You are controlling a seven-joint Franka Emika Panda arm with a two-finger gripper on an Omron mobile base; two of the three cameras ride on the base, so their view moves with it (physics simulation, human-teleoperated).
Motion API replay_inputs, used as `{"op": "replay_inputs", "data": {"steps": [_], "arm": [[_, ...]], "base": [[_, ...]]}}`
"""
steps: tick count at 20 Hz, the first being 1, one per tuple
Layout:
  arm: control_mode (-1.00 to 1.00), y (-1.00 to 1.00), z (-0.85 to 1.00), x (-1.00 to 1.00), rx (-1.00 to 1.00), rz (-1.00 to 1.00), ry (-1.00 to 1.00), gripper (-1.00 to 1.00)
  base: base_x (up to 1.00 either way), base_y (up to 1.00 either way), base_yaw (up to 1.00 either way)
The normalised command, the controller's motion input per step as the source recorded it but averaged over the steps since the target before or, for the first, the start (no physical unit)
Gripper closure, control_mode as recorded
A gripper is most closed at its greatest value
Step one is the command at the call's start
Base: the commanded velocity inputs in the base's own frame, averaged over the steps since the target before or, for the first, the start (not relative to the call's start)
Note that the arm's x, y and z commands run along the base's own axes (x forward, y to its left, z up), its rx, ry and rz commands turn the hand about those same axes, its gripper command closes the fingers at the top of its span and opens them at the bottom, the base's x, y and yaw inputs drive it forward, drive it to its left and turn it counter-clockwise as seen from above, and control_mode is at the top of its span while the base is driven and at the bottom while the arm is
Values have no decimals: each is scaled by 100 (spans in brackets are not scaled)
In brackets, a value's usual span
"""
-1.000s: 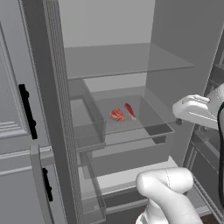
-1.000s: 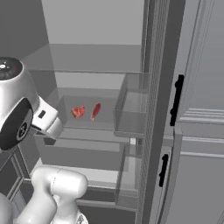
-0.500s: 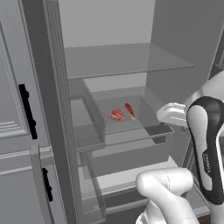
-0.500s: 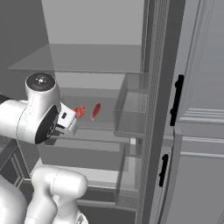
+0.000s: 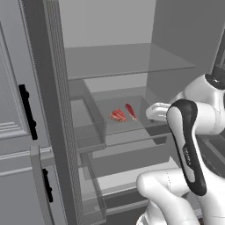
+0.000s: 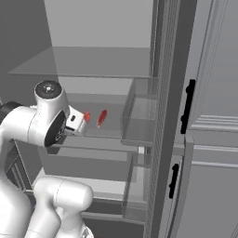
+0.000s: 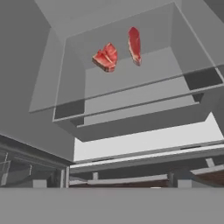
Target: Place one carrot and one steak in each tupperware on the nearby counter, to pack two identical lunches.
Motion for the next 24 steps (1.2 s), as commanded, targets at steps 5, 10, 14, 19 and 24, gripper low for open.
{"op": "replay_inputs", "data": {"steps": [5, 10, 14, 19, 24], "arm": [[-100, 0, -17, 59, -3, 0, -1, -100], [-100, -1, -15, 35, 0, 1, 0, -100], [-100, -11, -17, 28, 0, 9, 0, -100], [-100, -14, -12, 37, -4, 10, 0, -100], [-100, -1, -27, 38, -10, 7, 0, -100]], "base": [[0, 0, 0], [0, 0, 0], [0, 0, 0], [0, 0, 0], [0, 0, 0]]}}
